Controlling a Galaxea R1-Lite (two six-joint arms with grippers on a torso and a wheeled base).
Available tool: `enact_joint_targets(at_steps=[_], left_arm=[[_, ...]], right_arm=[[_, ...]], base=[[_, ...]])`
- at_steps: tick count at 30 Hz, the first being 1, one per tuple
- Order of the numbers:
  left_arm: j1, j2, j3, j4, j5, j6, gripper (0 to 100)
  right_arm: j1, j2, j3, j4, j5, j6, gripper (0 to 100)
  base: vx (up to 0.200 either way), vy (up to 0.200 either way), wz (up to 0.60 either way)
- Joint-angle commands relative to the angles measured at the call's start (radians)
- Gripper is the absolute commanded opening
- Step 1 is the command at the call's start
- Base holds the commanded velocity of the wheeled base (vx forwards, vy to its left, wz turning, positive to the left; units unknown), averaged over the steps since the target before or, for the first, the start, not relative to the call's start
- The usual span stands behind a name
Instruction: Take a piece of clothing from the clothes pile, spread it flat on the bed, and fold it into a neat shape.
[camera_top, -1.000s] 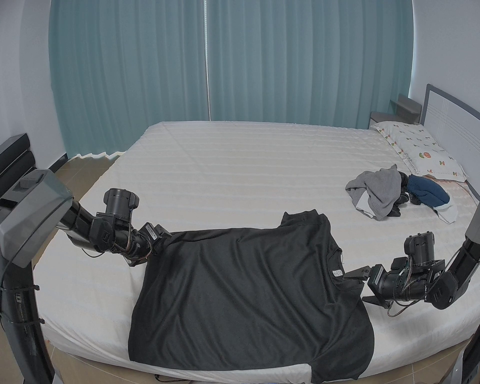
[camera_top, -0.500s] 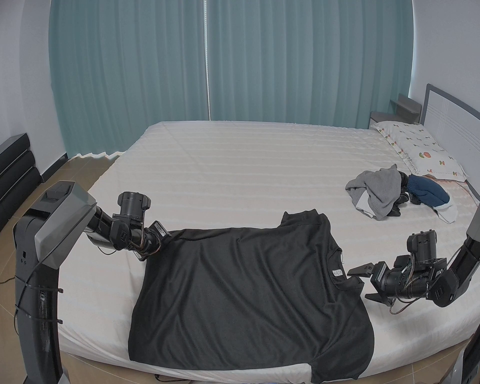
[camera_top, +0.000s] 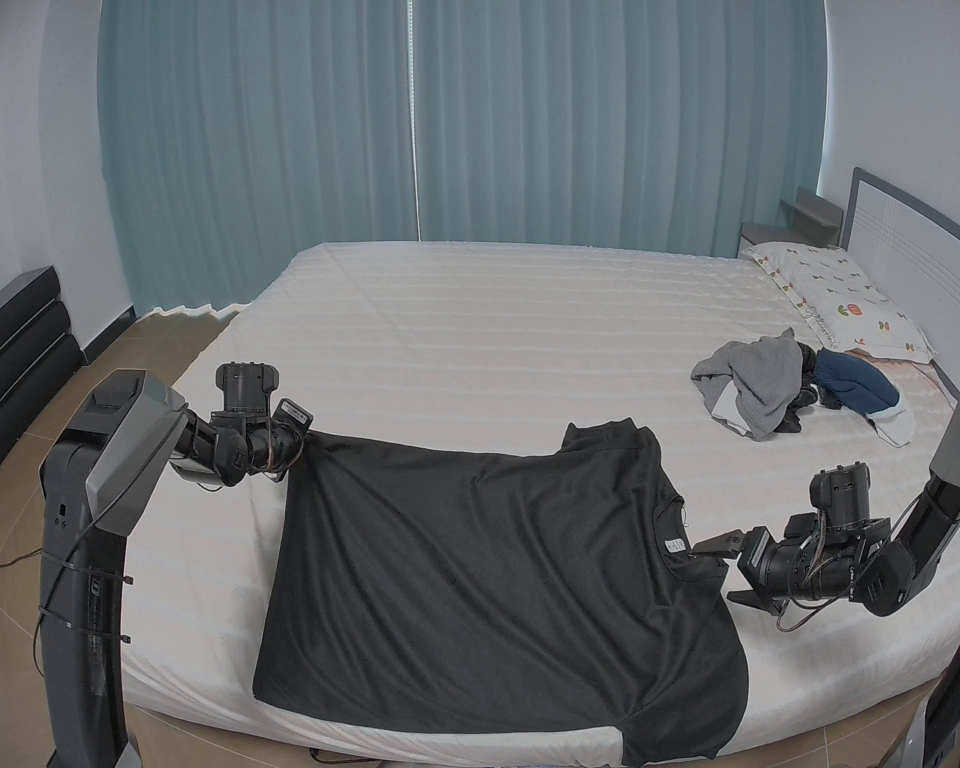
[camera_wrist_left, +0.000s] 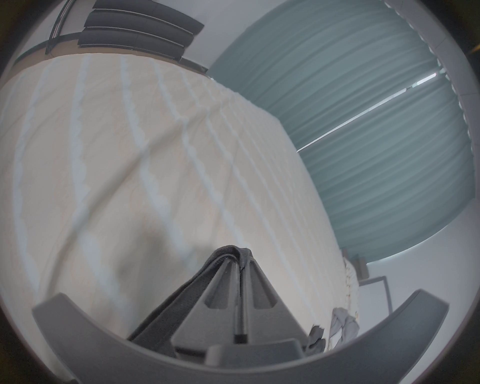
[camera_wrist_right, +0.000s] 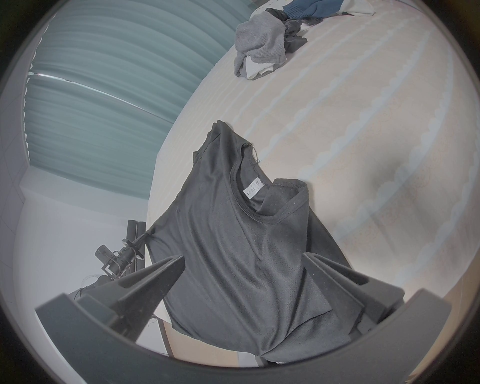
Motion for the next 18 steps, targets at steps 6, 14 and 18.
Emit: enact_joint_targets(at_steps=[6, 14, 18], left_arm=[[0.006, 0.067, -0.016, -0.056, 0.032, -0.004, 0], [0.008, 0.087, -0.052, -0.053, 0.057, -0.007, 100], [0.011, 0.087, -0.052, -0.053, 0.057, -0.010, 100]], right_arm=[[0.001, 0.003, -0.001, 0.000, 0.000, 0.002, 100], [-0.002, 0.003, 0.003, -0.087, -0.008, 0.052, 100], [-0.003, 0.027, 0.003, -0.127, -0.009, 0.058, 100]], base=[[0.000, 0.000, 0.00], [0.000, 0.000, 0.00], [0.000, 0.000, 0.00]])
